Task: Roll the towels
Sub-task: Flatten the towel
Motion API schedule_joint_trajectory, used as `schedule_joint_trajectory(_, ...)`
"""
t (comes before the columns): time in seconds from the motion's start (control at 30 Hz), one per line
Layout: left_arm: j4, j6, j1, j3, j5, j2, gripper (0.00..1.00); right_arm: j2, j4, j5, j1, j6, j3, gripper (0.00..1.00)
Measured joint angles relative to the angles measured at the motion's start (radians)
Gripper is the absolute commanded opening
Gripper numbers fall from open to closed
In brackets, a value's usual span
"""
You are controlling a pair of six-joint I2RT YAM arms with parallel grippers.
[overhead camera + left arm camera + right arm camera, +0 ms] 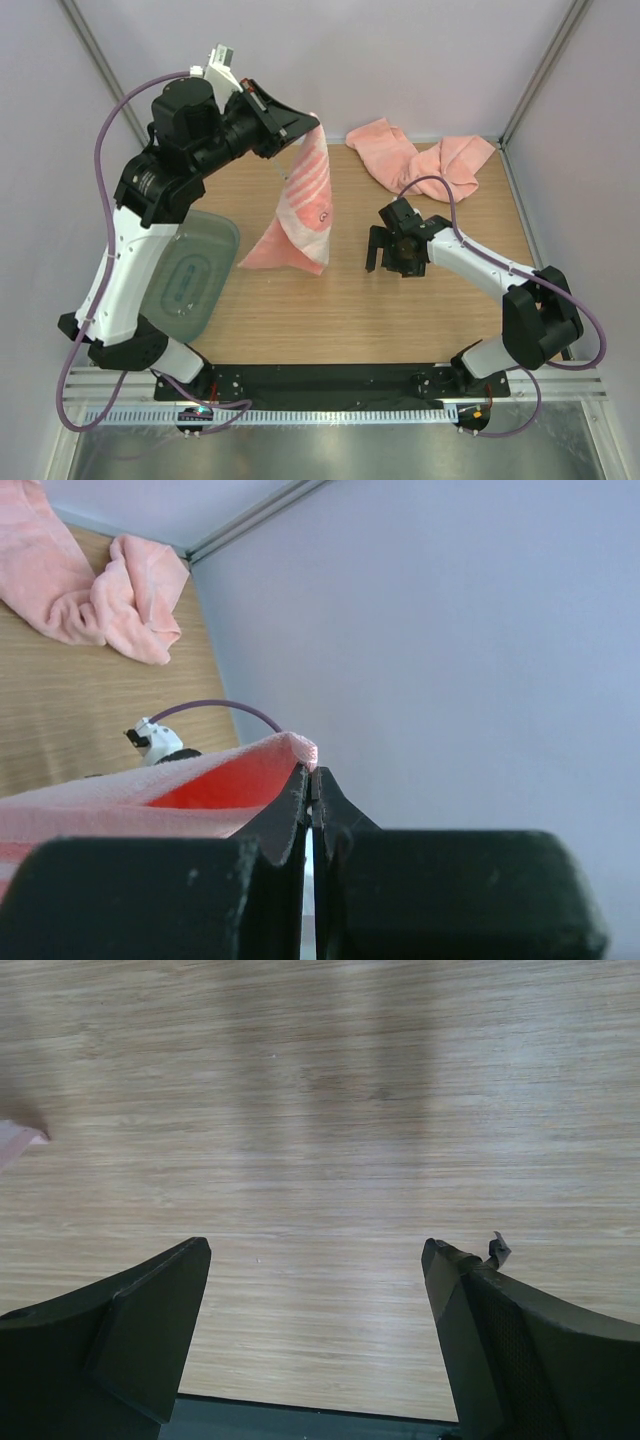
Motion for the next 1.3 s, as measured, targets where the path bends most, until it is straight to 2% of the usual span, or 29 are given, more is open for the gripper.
schedule_joint_trajectory(0.53, 0.040, -0.105, 0.028, 0.034, 0.002, 0.061, 0.00, 0.000, -0.001, 0.011, 0.000, 0.003, 0.000, 0.99)
schedule_joint_trajectory(0.8, 0.059, -0.135, 0.110, 0.048, 0.085, 0.119, 0.00, -0.011, -0.005, 0.006, -0.021, 0.002, 0.000, 1.00)
schedule_joint_trajectory(0.93, 0.057, -0.117, 0.131, -0.003, 0.134, 0.092, 0.00, -0.103, 0.004, -0.061, -0.111, -0.014, 0.000, 1.00)
schedule_joint_trajectory(1.1, 0.023, -0.055, 0.135, -0.021, 0.256, 0.077, 0.00, -0.236, 0.079, -0.243, -0.295, -0.023, 0.006, 1.00)
schedule_joint_trajectory(1.3, 0.014, -0.037, 0.134, 0.018, 0.443, 0.173, 0.00, -0.149, 0.110, -0.346, -0.336, -0.043, 0.032, 1.00)
